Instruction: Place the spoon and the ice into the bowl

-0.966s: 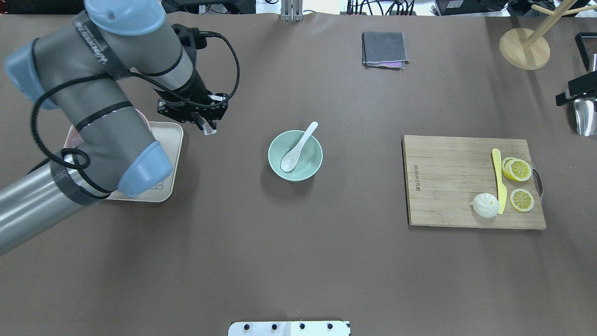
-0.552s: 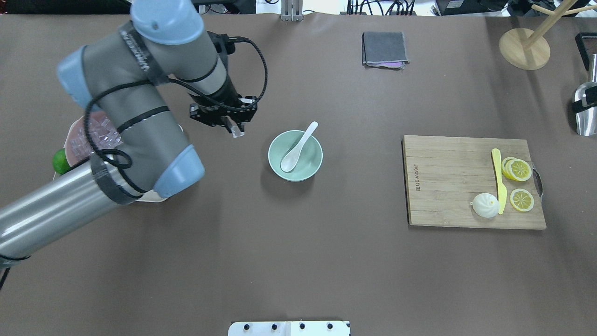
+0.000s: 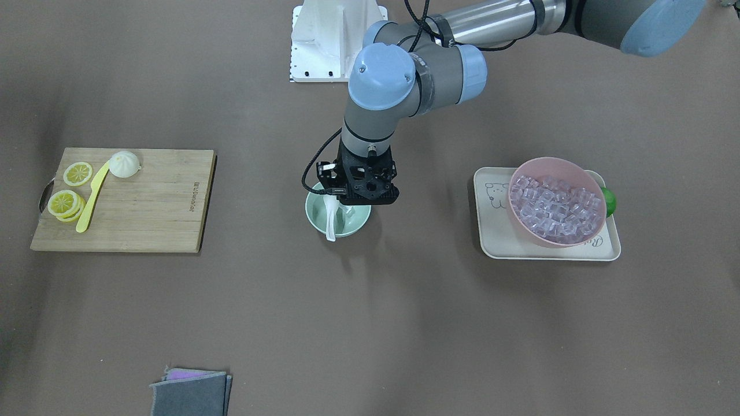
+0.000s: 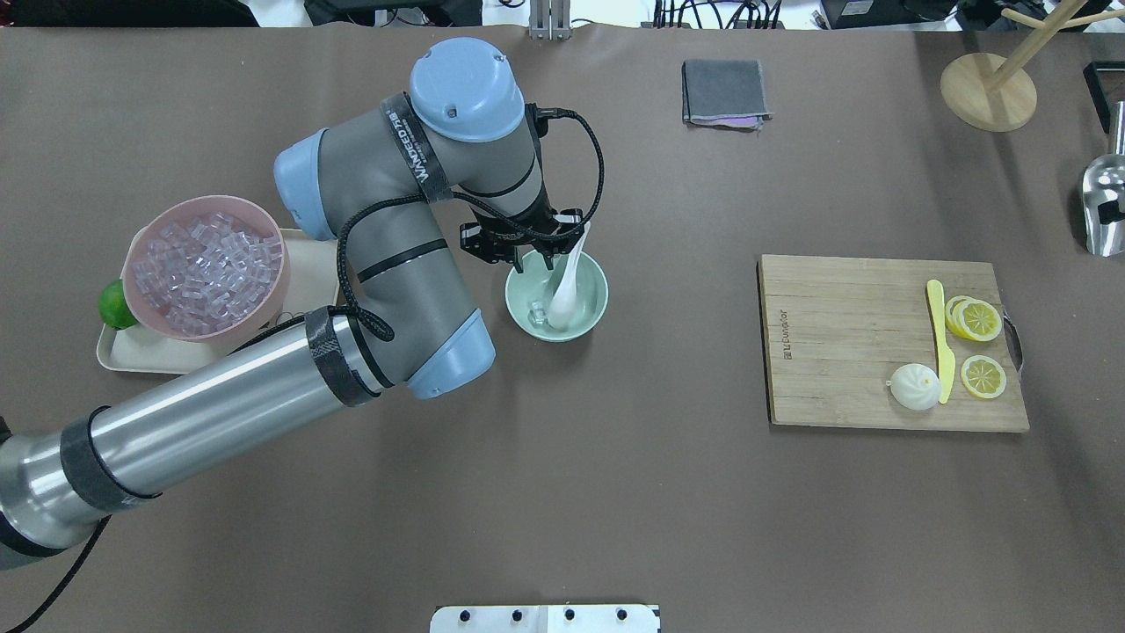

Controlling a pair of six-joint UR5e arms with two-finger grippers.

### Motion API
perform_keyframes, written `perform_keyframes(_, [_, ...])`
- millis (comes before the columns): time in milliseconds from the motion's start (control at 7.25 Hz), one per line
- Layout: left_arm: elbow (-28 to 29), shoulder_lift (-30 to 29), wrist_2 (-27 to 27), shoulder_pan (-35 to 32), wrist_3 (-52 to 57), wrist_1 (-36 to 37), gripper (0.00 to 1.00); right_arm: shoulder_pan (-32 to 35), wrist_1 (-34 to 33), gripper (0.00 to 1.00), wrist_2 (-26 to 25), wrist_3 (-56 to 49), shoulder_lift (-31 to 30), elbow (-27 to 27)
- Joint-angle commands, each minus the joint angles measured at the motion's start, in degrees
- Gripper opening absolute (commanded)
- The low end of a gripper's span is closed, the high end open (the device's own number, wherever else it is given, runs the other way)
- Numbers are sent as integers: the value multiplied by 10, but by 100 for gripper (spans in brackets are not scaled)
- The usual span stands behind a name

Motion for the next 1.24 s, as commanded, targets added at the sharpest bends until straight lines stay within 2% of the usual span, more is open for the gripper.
perform_keyframes(0, [-45,41,2,-22,25,29,98,-1,0,100,-7,-15,-5,-1])
perform_keyframes(276, [-164,163,15,-74,201,108,98,-6,0,100,-8,-78,2,-29])
perform_keyframes(414, [-208,211,13,-107,278,119,98,1,0,100,-13,-128,4,-45])
perform_keyframes(552, [-227,241,8,-146,326,119,98,9,-1,100,-13,-134,4,-48])
perform_keyframes(690, [-236,278,-19,-193,394,119,98,16,-2,100,-12,-135,4,-49])
perform_keyframes(828, [-235,310,-73,-253,469,118,98,16,-10,100,-12,-135,6,-53])
perform_keyframes(1103, [-218,386,-145,-363,632,116,98,29,-54,100,-9,-154,22,-54])
